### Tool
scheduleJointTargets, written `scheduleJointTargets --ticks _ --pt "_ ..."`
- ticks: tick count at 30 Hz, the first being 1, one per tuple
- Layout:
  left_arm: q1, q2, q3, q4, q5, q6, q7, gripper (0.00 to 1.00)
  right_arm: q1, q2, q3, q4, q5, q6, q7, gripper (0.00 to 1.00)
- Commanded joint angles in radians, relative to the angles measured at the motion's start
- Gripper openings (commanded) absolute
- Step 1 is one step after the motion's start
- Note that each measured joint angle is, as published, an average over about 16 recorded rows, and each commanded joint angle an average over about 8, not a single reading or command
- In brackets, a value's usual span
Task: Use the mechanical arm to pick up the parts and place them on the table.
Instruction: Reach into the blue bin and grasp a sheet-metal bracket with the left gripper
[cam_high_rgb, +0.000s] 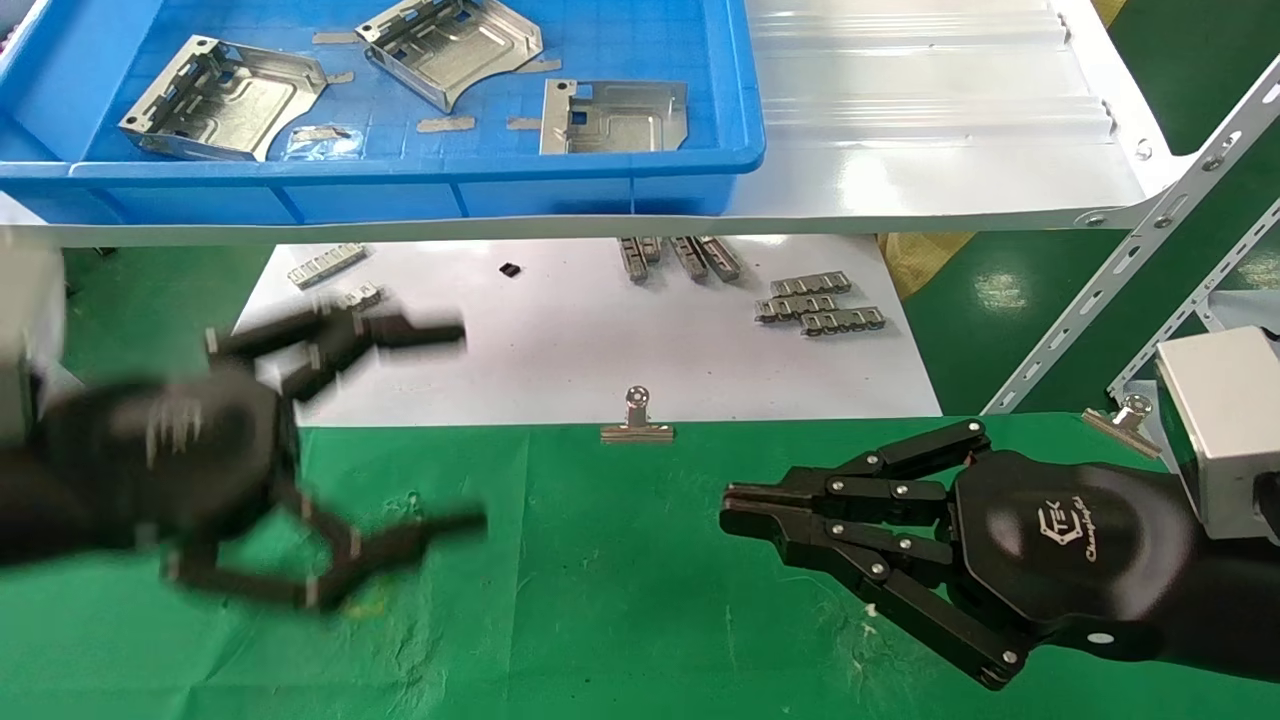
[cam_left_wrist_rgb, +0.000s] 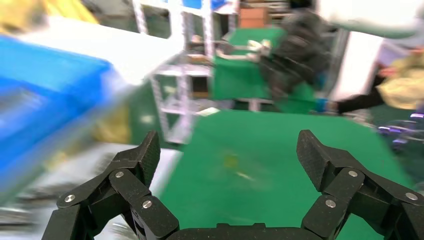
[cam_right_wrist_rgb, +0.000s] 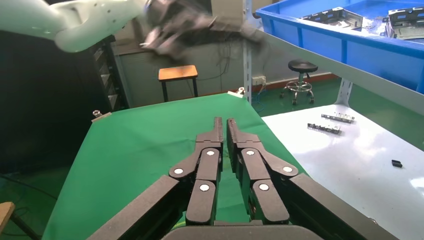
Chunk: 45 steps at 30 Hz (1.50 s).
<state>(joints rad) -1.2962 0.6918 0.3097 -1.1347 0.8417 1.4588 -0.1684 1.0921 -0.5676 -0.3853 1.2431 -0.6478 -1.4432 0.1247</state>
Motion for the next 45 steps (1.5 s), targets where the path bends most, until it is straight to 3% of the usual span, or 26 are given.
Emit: scheduleJointTargets --ticks 1,7,11,22,24,31,32,45 --pt "-0.066 0.017 0.004 0.030 0.027 -0.010 0.001 1.00 0.000 0.000 0.000 0.000 0.000 0.000 0.000 1.00" --pt "-0.341 0.156 0.083 0.314 0.209 -0.052 0.056 1.00 0.000 0.000 0.000 0.000 0.000 0.000 0.000 1.00" --pt "-0.480 0.257 0.128 0.528 0.323 -0.149 0.120 1.00 0.000 0.000 0.000 0.000 0.000 0.000 0.000 1.00" --pt "-0.682 0.489 0.175 0.923 0.461 -0.481 0.238 1.00 0.000 0.000 0.000 0.000 0.000 0.000 0.000 1.00" --pt "-0.699 0.514 0.177 0.966 0.466 -0.515 0.250 0.88 0.000 0.000 0.000 0.000 0.000 0.000 0.000 1.00" --pt "-0.734 0.569 0.188 1.062 0.488 -0.614 0.288 0.03 0.000 0.000 0.000 0.000 0.000 0.000 0.000 1.00" --pt "-0.737 0.574 0.191 1.071 0.493 -0.626 0.293 0.00 0.000 0.000 0.000 0.000 0.000 0.000 0.000 1.00" --pt "-0.760 0.601 0.218 1.140 0.534 -0.696 0.282 0.00 0.000 0.000 0.000 0.000 0.000 0.000 0.000 1.00"
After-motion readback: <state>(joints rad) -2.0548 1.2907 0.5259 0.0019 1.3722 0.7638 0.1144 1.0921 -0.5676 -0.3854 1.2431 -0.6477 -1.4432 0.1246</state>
